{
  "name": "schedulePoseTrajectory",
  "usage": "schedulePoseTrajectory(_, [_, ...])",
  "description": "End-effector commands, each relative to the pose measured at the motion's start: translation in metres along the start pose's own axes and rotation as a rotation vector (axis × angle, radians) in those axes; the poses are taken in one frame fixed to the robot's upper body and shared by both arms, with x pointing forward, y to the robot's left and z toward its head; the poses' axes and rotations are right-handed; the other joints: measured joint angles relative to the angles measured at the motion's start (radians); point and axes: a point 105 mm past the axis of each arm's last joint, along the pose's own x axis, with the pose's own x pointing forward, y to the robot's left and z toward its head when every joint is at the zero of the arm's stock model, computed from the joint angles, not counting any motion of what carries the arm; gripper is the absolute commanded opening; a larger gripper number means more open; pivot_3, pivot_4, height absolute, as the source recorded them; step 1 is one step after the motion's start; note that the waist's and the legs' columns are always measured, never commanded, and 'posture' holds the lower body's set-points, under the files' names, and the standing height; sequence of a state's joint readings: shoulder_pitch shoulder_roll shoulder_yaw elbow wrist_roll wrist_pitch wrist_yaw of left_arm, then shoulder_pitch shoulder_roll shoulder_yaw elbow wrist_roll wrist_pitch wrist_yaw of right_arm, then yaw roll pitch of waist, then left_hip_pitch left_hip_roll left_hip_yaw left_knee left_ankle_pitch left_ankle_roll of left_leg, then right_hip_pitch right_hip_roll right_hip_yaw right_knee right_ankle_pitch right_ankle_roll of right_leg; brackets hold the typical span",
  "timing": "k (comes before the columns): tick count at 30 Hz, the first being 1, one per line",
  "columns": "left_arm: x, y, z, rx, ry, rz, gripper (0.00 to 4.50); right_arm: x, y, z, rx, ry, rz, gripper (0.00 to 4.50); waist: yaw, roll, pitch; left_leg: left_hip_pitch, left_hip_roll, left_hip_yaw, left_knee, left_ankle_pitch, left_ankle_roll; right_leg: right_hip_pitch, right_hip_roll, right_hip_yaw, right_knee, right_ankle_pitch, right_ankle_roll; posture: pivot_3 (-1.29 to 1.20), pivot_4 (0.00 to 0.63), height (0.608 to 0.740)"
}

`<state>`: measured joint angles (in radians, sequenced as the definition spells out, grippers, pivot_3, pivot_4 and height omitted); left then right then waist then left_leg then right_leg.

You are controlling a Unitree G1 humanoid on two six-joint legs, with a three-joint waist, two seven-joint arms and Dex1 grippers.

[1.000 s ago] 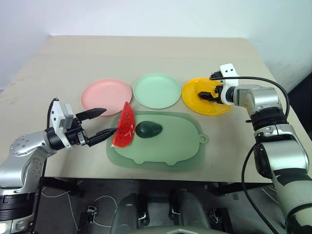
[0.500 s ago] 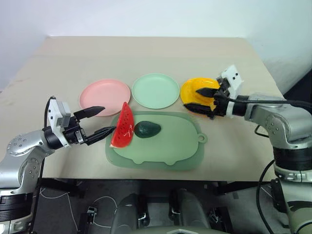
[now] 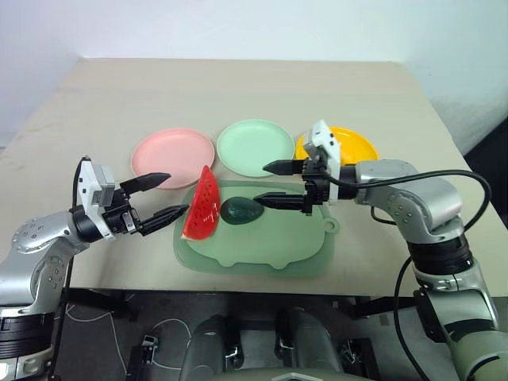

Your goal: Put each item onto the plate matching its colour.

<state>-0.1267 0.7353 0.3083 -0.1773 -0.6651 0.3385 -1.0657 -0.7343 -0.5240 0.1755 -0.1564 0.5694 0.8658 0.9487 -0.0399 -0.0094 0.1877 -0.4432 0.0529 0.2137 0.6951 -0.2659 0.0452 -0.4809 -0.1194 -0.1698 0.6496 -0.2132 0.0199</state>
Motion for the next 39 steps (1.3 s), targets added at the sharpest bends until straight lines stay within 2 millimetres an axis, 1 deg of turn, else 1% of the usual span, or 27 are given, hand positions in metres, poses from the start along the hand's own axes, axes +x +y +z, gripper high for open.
schedulePoseTrajectory(1, [-0.002,-0.003,0.011,0.041,-0.029,0.0,4.5,0.016,0.006,0.001,-0.052,0.012,0.077,4.48,-0.002,0.0,0.0,0.0,0.0,0.0,0.0,0.0,0.0,0.0,0.0,0.0,0.0,0.0,0.0,0.0,0.15,0.696])
schedulePoseTrajectory(5, [-0.002,-0.005,0.012,0.039,-0.029,-0.002,4.5,0.028,0.01,-0.005,-0.082,0.037,0.125,4.48,0.0,0.0,0.0,0.0,0.0,0.0,0.0,0.0,0.0,0.0,0.0,0.0,0.0,0.0,0.0,0.0,0.15,0.696])
schedulePoseTrajectory(10, [-0.003,-0.005,0.012,0.039,-0.024,-0.003,4.5,0.049,0.008,-0.017,-0.108,0.073,0.151,4.48,-0.001,0.0,0.0,0.0,0.0,0.0,0.0,0.0,0.0,0.0,0.0,0.0,0.0,0.0,0.0,0.0,0.15,0.696])
schedulePoseTrajectory(15, [-0.004,-0.006,0.012,0.039,-0.023,-0.006,4.5,0.062,-0.001,-0.026,-0.109,0.097,0.146,4.48,-0.002,0.0,0.0,0.0,0.0,0.0,0.0,0.0,0.0,0.0,0.0,0.0,0.001,0.0,0.0,0.0,0.15,0.696])
schedulePoseTrajectory(18, [-0.004,-0.006,0.012,0.039,-0.021,-0.006,4.5,0.069,-0.013,-0.037,-0.104,0.124,0.119,4.48,-0.003,0.0,0.0,0.0,0.0,0.0,0.0,0.0,0.0,0.0,0.0,0.0,0.001,0.0,0.0,0.0,0.15,0.696])
schedulePoseTrajectory(20, [-0.004,-0.007,0.012,0.04,-0.02,-0.006,4.5,0.072,-0.017,-0.041,-0.114,0.14,0.114,4.48,-0.003,0.0,0.0,0.0,0.0,0.0,0.0,0.0,0.0,0.0,0.0,0.0,0.001,0.0,0.0,0.0,0.15,0.696])
schedulePoseTrajectory(27, [-0.005,-0.008,0.012,0.039,-0.019,-0.002,4.5,0.074,-0.019,-0.045,-0.148,0.162,0.129,4.48,-0.004,0.0,0.0,-0.001,0.0,0.001,0.0,0.0,0.0,-0.001,0.0,0.0,0.002,0.0,0.0,0.0,0.15,0.696])
schedulePoseTrajectory(28, [-0.005,-0.008,0.012,0.04,-0.019,-0.001,4.5,0.073,-0.019,-0.045,-0.153,0.164,0.128,4.31,-0.004,0.0,0.0,-0.001,0.0,0.001,0.0,0.0,0.0,-0.001,0.0,0.0,0.002,0.0,0.0,0.0,0.15,0.696])
schedulePoseTrajectory(30, [-0.006,-0.007,0.01,0.039,-0.019,0.0,4.5,0.071,-0.018,-0.04,-0.168,0.151,0.135,3.9,-0.004,0.0,0.0,-0.001,0.0,0.001,0.0,0.0,0.0,-0.001,0.0,0.0,0.002,0.0,0.0,0.0,0.15,0.696])
schedulePoseTrajectory(31, [-0.006,-0.007,0.01,0.039,-0.019,0.001,4.5,0.069,-0.016,-0.037,-0.179,0.143,0.143,3.56,-0.004,0.0,0.0,-0.001,0.0,0.001,0.0,0.0,0.0,-0.001,0.0,0.0,0.002,0.0,0.0,0.0,0.15,0.696])
schedulePoseTrajectory(32, [-0.006,-0.007,0.01,0.039,-0.019,0.001,4.5,0.067,-0.015,-0.035,-0.186,0.137,0.149,3.32,-0.004,0.0,0.0,-0.001,0.0,0.001,0.0,0.0,0.0,-0.001,0.0,0.0,0.002,0.0,0.0,0.0,0.15,0.696])
schedulePoseTrajectory(36, [-0.005,-0.006,0.009,0.04,-0.022,0.002,4.5,0.059,-0.012,-0.016,-0.201,0.078,0.142,3.26,-0.004,0.0,0.0,-0.001,0.0,0.001,0.0,0.0,0.0,-0.002,0.0,0.0,0.002,0.0,0.0,0.0,0.15,0.696])
schedulePoseTrajectory(37, [-0.005,-0.006,0.01,0.041,-0.023,0.003,4.5,0.056,-0.015,-0.007,-0.197,0.046,0.118,3.25,-0.003,0.0,0.0,-0.001,0.0,0.001,0.0,0.0,0.0,-0.002,0.0,0.0,0.002,0.0,0.0,0.0,0.15,0.696])
schedulePoseTrajectory(39, [-0.005,-0.005,0.01,0.042,-0.025,0.004,4.5,0.05,-0.027,0.011,-0.187,-0.011,0.039,3.24,-0.003,0.0,0.0,-0.001,0.0,0.001,0.0,0.0,0.0,-0.002,-0.001,0.0,0.002,0.0,0.0,0.0,0.15,0.696])
